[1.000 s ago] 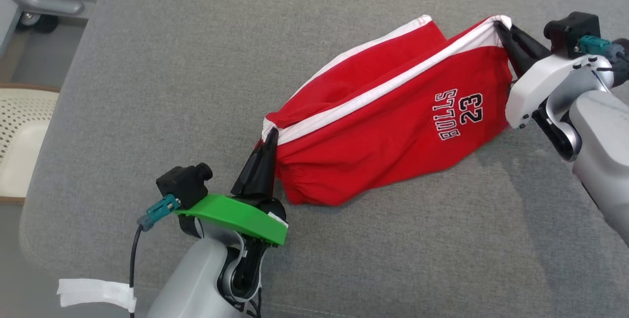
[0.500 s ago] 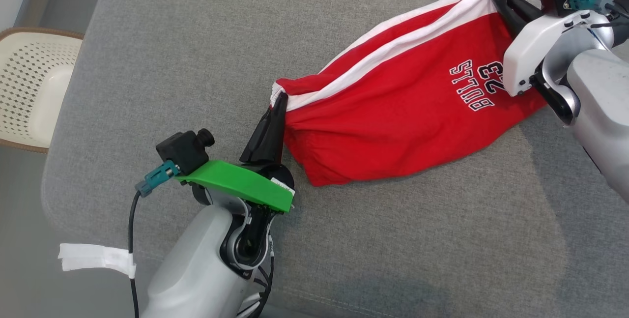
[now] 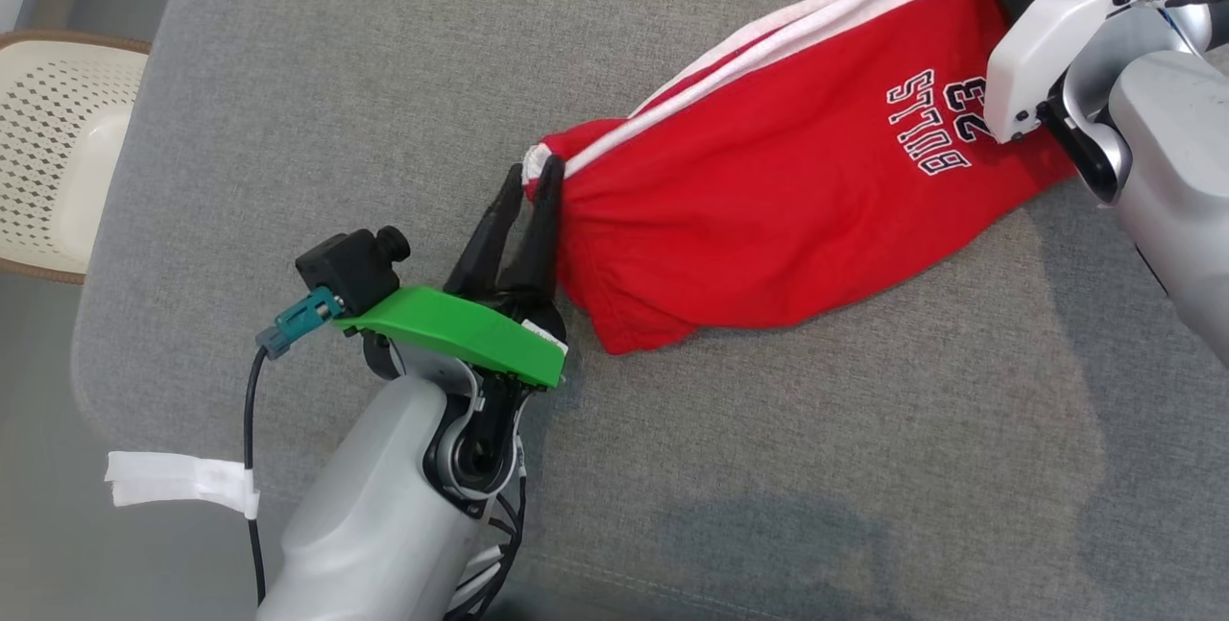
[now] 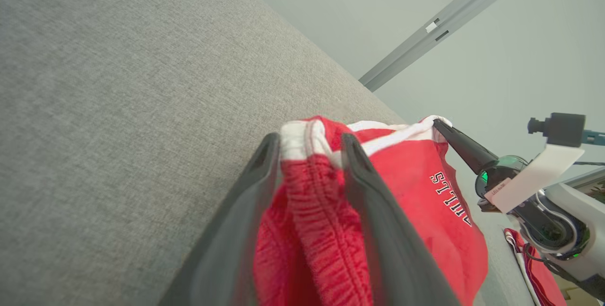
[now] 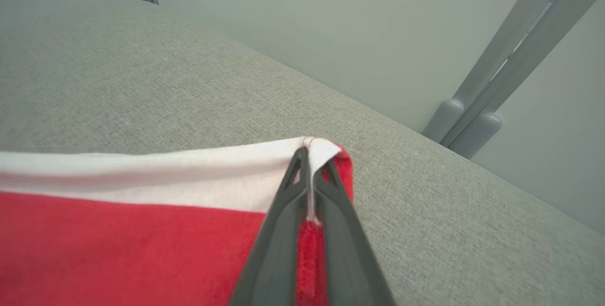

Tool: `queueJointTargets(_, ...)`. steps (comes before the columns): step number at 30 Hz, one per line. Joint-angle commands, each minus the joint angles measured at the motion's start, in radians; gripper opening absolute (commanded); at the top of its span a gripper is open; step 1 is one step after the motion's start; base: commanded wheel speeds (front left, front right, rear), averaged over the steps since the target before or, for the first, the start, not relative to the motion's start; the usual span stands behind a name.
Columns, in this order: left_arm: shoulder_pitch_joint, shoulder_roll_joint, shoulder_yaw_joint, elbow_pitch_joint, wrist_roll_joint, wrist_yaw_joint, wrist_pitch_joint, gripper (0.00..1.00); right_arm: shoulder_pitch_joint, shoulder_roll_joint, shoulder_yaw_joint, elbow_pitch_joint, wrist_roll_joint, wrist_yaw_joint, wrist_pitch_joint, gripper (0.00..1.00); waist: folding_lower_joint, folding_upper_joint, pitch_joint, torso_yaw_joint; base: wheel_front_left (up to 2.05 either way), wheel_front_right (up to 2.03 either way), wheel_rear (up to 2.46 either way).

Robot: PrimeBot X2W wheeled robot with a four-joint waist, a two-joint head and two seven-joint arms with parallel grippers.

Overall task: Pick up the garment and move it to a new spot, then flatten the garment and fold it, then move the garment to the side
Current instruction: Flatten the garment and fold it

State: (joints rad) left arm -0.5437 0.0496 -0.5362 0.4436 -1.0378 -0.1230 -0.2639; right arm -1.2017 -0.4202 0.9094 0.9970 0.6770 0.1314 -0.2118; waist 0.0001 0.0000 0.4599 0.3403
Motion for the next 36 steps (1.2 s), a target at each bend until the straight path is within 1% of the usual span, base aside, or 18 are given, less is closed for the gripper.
queueJointTargets(1,-0.009,0.002,0.012,-0.003,0.015,0.009,0.0,1.0,-0.018,0.008,0.007,0.01,0.009,-0.002,-0.015,1.0,-0.0001,0.0,0.002,-0.004,0.0,0.0,0.0)
queueJointTargets(5,-0.003,0.002,0.038,-0.017,0.065,0.032,0.0,1.0,-0.013,0.005,0.013,0.019,0.021,-0.002,-0.031,1.0,-0.0001,0.0,0.0,-0.01,0.0,0.0,0.0)
queueJointTargets(10,0.032,0.002,0.084,-0.054,0.169,0.068,0.0,1.0,0.021,0.0,0.0,0.009,0.047,-0.002,-0.048,1.0,-0.0001,0.0,-0.015,-0.024,0.0,0.0,0.0)
queueJointTargets(14,0.064,0.002,0.109,-0.096,0.276,0.099,0.0,1.0,0.074,-0.005,-0.003,-0.014,0.075,-0.002,-0.054,1.0,-0.0001,0.0,-0.032,-0.033,0.0,0.0,0.0)
queueJointTargets(16,0.079,0.002,0.13,-0.13,0.338,0.124,0.0,1.0,0.1,-0.011,-0.016,-0.033,0.085,-0.002,-0.054,1.0,-0.0001,0.0,-0.04,-0.036,0.0,0.0,0.0)
queueJointTargets(18,0.101,0.002,0.126,-0.165,0.424,0.143,0.0,1.0,0.131,-0.02,-0.042,-0.056,0.093,-0.002,-0.053,1.0,-0.0001,0.0,-0.046,-0.037,0.0,0.0,0.0)
queueJointTargets(20,0.128,0.004,0.133,-0.191,0.467,0.161,0.0,1.0,0.175,-0.023,-0.064,-0.066,0.093,-0.002,-0.053,1.0,-0.0001,0.0,-0.053,-0.036,0.0,0.0,0.0)
queueJointTargets(27,0.18,0.003,0.125,-0.222,0.535,0.176,0.0,1.0,0.268,-0.019,-0.15,-0.063,0.072,-0.002,-0.054,1.0,-0.0001,0.0,-0.069,-0.012,0.0,0.0,0.0)
queueJointTargets(36,0.222,0.003,0.143,-0.224,0.561,0.183,0.0,1.0,0.317,-0.001,-0.213,0.008,0.041,-0.002,-0.053,1.0,-0.0001,0.0,-0.071,0.034,0.0,0.0,0.0)
